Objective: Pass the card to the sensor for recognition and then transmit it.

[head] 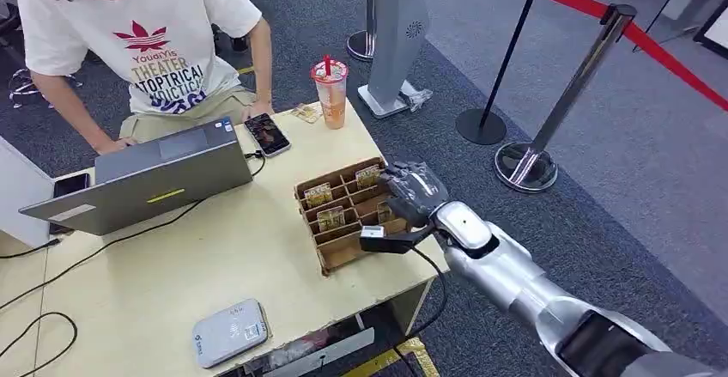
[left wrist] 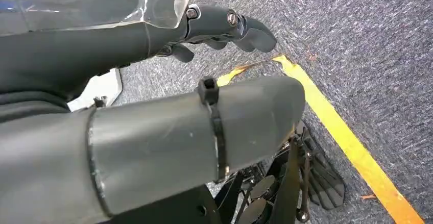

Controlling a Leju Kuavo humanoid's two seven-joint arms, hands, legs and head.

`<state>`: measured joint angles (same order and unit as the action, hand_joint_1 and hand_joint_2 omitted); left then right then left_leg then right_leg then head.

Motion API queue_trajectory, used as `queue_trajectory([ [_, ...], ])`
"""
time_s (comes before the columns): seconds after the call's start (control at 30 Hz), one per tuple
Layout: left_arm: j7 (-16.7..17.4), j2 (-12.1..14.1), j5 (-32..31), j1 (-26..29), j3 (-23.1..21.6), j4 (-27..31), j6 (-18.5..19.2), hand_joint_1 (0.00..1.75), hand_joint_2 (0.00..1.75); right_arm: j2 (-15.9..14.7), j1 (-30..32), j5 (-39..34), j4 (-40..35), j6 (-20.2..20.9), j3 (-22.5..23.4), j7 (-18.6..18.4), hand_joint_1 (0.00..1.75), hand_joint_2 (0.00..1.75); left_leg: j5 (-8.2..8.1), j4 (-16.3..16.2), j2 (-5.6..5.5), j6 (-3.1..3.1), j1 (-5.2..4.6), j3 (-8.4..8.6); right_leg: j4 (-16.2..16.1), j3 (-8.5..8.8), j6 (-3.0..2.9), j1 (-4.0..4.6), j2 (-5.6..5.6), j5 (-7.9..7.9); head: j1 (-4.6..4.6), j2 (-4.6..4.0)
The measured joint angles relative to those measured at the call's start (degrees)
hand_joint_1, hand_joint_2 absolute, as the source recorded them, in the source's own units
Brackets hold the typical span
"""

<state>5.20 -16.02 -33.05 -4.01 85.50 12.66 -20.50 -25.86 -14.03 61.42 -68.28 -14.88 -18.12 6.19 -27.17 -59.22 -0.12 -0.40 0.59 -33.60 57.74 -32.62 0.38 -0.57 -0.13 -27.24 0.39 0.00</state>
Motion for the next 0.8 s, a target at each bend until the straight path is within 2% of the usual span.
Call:
queue_trajectory([
  [0.4,0.00,0.00,0.07,0.03,0.00,0.00,0.00,0.00,0.00,-0.48,0.49,0.02,-0.94,0.04,0.07,-0.11,0.96,1.75,0.00,0.00,0.00,0.00,0.00,-0.01,0.00,0.00,0.00,0.00,0.00,0.00,0.00,0.00],
  [0.8,-0.09,0.00,0.28,0.03,-0.02,0.00,-0.04,0.00,0.00,-0.48,0.85,0.11,-0.94,0.39,-0.07,-0.11,1.12,1.75,0.00,0.00,0.00,0.00,0.00,-0.01,0.00,-0.01,0.00,0.00,0.00,0.00,0.00,0.00],
])
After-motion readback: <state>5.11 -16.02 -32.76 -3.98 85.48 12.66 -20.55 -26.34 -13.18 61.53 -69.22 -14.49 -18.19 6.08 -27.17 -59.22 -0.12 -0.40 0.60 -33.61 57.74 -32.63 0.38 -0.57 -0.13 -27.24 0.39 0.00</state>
